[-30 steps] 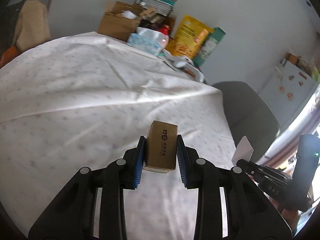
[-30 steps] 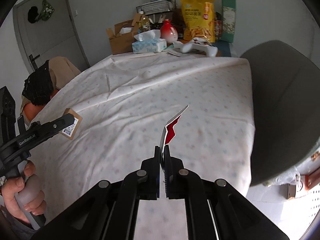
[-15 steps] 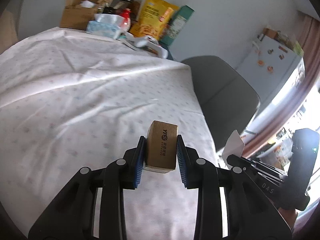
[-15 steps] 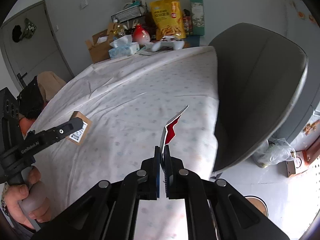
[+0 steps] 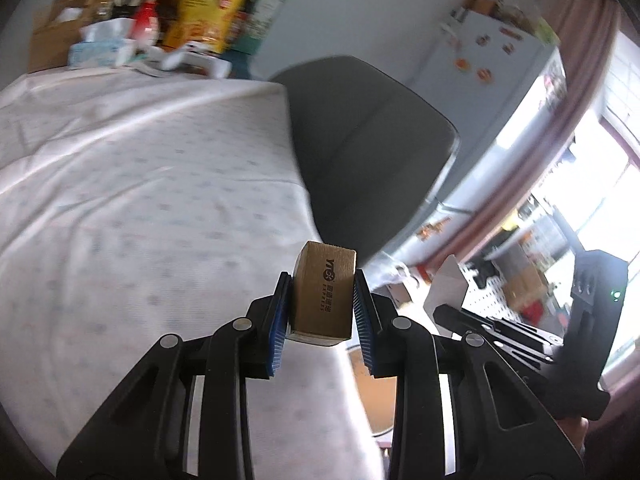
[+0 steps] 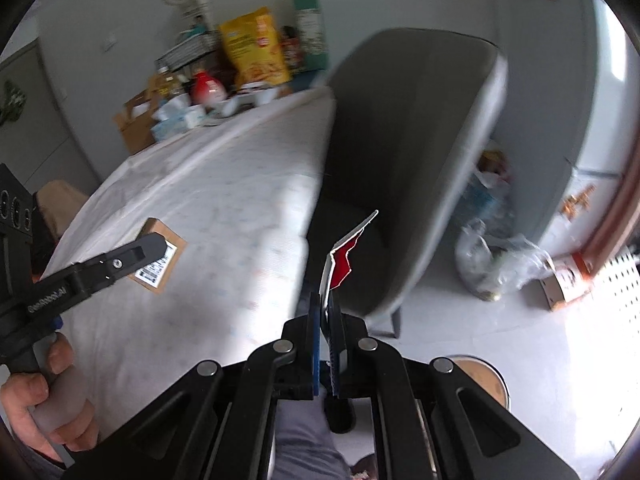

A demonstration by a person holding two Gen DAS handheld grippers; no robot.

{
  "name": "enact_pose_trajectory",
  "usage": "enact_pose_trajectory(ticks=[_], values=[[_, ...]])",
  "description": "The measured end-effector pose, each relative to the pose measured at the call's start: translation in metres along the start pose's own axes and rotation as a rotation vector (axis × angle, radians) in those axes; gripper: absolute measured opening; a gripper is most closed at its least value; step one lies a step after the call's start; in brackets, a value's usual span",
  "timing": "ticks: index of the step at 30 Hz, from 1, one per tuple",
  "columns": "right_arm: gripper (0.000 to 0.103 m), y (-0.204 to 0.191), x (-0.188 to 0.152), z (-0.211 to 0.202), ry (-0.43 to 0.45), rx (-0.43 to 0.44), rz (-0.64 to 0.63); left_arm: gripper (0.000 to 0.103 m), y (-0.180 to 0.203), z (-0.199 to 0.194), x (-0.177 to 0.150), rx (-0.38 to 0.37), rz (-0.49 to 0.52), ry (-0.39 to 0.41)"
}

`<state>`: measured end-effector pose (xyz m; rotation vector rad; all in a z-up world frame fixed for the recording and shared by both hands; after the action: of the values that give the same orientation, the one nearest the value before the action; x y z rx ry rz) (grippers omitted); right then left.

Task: Collect trash
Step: 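Carry the box and paper in both grippers to the bin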

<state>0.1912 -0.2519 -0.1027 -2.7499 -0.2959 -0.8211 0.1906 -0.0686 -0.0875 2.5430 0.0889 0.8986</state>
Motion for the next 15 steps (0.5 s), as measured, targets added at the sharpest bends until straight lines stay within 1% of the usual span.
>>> enact_pose_trajectory(ticks=[8,15], values=[[0.005,0.065,-0.030,-0.006,-0.022,-0.069,0.119,0.031,0.054,0.042,-0.005,-0.043,0.083,-0.088],[0.006,0.124,-0.062,0.003,-0.084,-0.143,0.246,0.031,0.095,0.076,-0.016,-0.060,0.151,-0.165]])
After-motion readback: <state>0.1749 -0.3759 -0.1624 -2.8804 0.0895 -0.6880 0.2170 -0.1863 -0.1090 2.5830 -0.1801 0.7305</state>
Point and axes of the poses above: each gripper's, at about its wrist camera, not at the fingertips, and z roughly the way its jaws point, y to its right, x to its top, the point moved 4 cm from there along z, roughly the way its jaws point, and after that the axes turned 7 degrees about -y, right-handed, at the moved point
